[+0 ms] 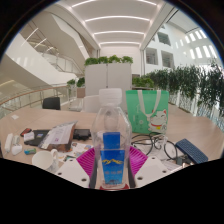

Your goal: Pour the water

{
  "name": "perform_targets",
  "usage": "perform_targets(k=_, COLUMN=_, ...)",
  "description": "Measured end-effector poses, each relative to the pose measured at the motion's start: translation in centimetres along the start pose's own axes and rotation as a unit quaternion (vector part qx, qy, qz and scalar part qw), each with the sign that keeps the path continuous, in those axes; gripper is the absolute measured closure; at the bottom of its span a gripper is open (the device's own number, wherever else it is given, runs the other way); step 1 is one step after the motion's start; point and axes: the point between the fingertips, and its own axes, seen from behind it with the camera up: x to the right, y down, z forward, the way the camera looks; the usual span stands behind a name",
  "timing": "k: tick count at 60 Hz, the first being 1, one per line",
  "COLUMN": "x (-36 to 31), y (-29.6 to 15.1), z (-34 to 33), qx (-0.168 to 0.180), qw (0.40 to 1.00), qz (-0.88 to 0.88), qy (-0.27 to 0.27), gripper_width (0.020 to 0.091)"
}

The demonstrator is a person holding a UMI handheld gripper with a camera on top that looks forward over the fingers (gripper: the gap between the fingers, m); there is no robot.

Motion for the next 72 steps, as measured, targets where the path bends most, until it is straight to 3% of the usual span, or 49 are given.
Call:
perform_targets(k=14, x=-0.8, y=6.4, z=1.2, qx=-0.004, qw=0.999, qz=-0.019, qy=-0.043, gripper_width=0.0653)
perform_targets(k=18, x=-0.6, y=5.9, z=1.3, qx=0.027, qw=0.999, qz=-0.013, qy=-0.045, gripper_width=0.0653)
perform_targets(k=29, x=-0.4, y=5.8, z=1.1, qx=0.038, qw=0.998, qz=0.007, qy=-0.05, gripper_width=0.0637)
perform_targets(k=33, x=-0.5, y=6.2, z=1.1, qx=0.017, qw=0.998, qz=0.007, qy=-0.052, gripper_width=0.0574)
perform_targets(k=35, x=-0.3, y=7.2, z=1.1, qx=-0.016, qw=0.999, qz=0.016, qy=-0.047, gripper_width=0.0527)
perform_targets(k=38, x=-0.3, y=8.6, z=0.6, qx=-0.063, qw=0.996, qz=0.029, qy=-0.05, gripper_width=0.0404)
perform_targets(k=42, x=-0.5, y=8.4, z=-0.8, qx=-0.069, qw=0.995, qz=0.038, qy=-0.058, gripper_width=0.0254)
perform_targets(k=54, x=-0.4, y=8.0, z=-8.0, qx=-0.086, qw=0.996, qz=0.013, qy=-0.022, gripper_width=0.0274)
perform_targets(k=72, x=-5.4, y=5.6, z=-23.3, qx=-0.094, qw=0.994, qz=0.015, qy=0.05, gripper_width=0.0273)
